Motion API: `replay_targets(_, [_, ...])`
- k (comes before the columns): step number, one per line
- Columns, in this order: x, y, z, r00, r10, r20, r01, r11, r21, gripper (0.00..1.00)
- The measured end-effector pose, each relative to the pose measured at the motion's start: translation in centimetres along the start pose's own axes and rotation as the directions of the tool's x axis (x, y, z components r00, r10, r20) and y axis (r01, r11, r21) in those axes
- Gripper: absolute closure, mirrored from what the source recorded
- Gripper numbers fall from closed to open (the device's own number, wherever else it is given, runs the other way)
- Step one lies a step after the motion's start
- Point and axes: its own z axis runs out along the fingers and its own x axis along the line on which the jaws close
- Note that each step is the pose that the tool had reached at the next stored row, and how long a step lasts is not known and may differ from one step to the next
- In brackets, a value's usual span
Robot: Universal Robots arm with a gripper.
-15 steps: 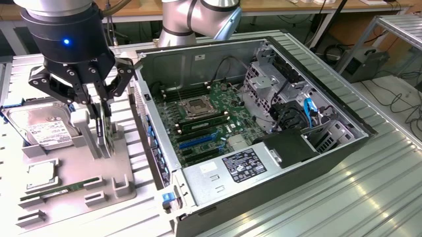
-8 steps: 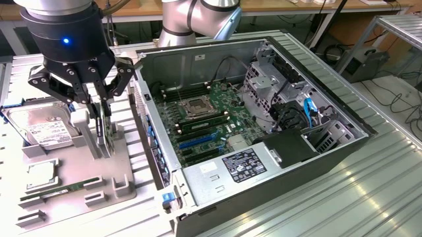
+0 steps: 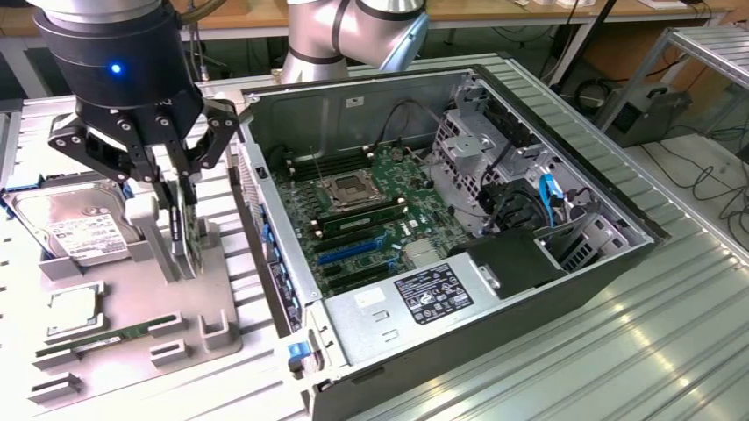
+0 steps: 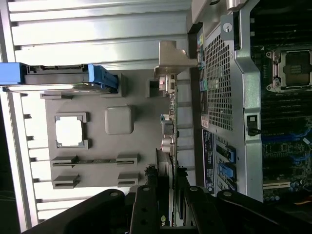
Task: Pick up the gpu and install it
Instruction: 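Pick up the gpu and move the gpu toward the slot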
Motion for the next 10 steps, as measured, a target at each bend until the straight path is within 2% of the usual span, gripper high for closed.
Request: replay_targets(10, [-0.01, 0.0, -0.29, 1.0, 0.0, 0.0002, 0.0, 1.0, -0.0002, 0.74])
